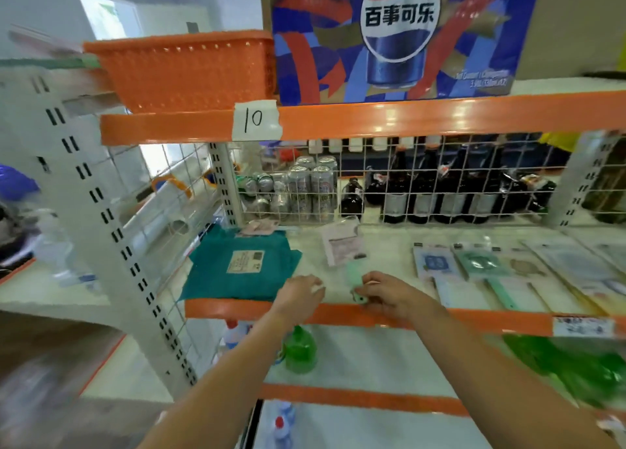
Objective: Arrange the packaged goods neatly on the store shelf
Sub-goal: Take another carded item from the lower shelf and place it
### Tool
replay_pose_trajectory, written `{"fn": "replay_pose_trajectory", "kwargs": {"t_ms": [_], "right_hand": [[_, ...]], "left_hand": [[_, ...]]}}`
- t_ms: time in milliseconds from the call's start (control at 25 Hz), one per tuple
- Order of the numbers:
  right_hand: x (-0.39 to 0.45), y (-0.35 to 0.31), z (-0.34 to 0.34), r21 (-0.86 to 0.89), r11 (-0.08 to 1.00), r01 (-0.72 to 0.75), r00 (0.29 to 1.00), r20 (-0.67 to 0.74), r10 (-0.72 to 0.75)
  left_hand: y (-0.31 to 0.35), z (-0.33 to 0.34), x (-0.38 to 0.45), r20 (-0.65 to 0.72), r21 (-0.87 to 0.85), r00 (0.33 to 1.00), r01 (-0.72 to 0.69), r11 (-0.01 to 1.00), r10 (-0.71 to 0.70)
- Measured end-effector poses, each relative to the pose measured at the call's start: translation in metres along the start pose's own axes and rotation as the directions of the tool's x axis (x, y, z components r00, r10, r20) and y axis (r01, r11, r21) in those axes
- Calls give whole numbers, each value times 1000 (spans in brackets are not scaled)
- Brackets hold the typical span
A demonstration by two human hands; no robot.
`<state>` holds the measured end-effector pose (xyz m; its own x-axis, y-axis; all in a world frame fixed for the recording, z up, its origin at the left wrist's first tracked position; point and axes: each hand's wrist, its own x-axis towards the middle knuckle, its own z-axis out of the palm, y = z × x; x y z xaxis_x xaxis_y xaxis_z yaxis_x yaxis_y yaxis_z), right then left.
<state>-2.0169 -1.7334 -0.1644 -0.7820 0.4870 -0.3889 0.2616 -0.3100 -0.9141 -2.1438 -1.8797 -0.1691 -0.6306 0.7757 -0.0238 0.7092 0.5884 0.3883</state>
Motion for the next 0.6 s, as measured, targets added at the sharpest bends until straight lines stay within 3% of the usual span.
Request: {"fn": "replay_pose_trajectory", "kwargs": {"t_ms": [440, 600], "right_hand": [[-96, 59, -30, 128, 992, 12, 986, -164, 10], [-125, 85, -55, 154, 988, 12, 986, -169, 14]], "left_hand": [[67, 64, -63, 6, -195, 974, -221, 956, 226], [97, 86, -88, 8, -236, 975, -212, 948, 220]]}}
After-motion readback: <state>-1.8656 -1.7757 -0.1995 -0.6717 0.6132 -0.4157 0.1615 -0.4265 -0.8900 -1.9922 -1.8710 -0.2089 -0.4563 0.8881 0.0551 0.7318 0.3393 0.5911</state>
